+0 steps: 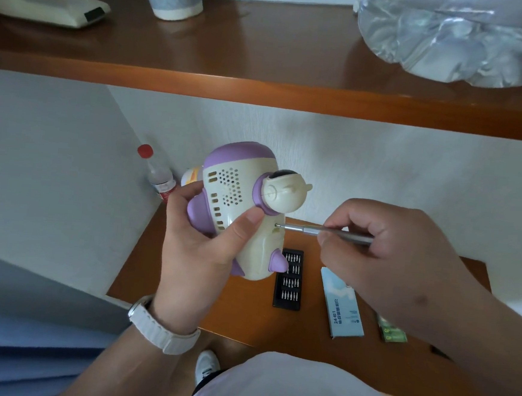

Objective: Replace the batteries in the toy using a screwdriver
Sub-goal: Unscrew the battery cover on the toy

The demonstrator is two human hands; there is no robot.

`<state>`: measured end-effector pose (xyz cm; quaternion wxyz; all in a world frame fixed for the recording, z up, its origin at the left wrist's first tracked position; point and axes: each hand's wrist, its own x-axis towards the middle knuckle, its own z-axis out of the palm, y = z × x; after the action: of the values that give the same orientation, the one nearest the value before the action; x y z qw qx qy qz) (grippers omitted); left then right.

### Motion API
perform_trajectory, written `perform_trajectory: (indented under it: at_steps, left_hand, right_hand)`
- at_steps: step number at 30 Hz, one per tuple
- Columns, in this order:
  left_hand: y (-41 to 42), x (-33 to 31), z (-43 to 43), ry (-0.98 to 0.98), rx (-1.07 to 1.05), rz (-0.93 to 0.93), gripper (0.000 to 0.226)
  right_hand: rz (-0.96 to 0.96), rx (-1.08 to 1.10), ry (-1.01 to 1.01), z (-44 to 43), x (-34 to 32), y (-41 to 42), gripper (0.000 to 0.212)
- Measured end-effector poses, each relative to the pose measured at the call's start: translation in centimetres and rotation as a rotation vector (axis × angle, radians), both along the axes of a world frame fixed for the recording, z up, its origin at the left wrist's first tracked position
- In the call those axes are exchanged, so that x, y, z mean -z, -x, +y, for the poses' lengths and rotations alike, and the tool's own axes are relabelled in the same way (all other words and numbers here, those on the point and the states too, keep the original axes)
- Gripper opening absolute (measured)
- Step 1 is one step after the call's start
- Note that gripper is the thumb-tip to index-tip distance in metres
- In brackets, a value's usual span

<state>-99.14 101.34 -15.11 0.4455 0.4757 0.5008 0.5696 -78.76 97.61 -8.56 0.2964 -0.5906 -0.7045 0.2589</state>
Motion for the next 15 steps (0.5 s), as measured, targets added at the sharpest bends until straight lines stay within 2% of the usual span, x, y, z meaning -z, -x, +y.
perform_trajectory:
  at_steps: [5, 9, 15]
  left_hand:
    - [-0.5, 0.1, 0.1, 0.014, 0.011, 0.006, 0.077]
    - [-0.8, 0.0, -0.1, -0.001, 0.015, 0.09, 0.067]
    - [-1.3, -0.3, -0.6, -0.039, -0.025, 0.203, 0.069]
  right_hand:
    - [-0.092, -0.031, -0.051, -0.2, -0.2, -0.7, 0.009]
    - [-0.098, -0.013, -0.015, 0.0, -0.3, -0.8, 0.011]
    - [-0.128, -0.015, 0.059, 0.1, 0.0, -0.5, 0.013]
